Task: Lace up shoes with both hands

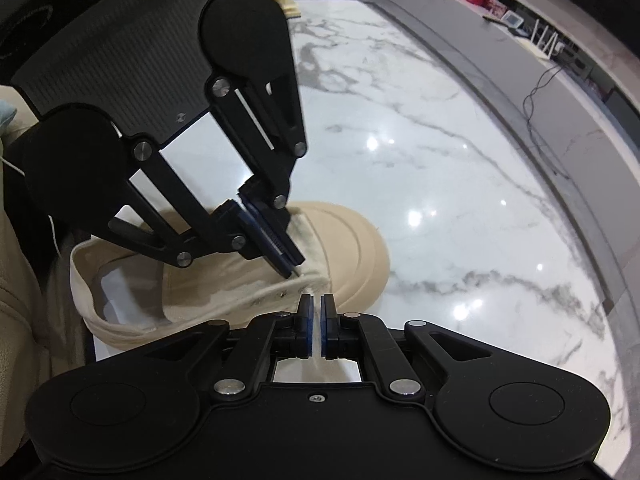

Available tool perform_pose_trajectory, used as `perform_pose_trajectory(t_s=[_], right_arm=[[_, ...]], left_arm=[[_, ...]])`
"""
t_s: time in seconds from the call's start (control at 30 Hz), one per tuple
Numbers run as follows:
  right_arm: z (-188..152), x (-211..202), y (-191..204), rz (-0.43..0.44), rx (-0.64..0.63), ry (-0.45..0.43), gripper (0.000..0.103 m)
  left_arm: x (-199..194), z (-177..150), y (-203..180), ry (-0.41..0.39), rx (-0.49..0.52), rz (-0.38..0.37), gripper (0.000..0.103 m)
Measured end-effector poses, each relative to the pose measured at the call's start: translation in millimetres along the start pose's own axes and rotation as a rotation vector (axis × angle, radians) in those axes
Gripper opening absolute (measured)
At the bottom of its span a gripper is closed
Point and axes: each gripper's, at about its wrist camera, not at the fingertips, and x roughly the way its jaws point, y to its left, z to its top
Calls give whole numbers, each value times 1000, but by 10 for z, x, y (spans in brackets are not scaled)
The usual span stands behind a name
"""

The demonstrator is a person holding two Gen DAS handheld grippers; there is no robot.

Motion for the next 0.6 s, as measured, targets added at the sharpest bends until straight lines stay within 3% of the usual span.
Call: perform_pose_trajectory(t_s=[0.23, 0.3, 0.37, 0.6], right_arm=[[159, -14, 71, 19, -21, -30, 9], [191, 10, 107, 18, -36, -28, 20], [214, 28, 132, 13, -43, -24, 23], [277, 69, 200, -2, -65, 2, 23]], left_arm=[[-158, -47, 48, -5, -2, 21, 2], [-179, -60, 55, 0, -3, 27, 2], [-195, -68, 66, 4, -5, 35, 2], [-237, -83, 75, 7, 4, 41, 2]])
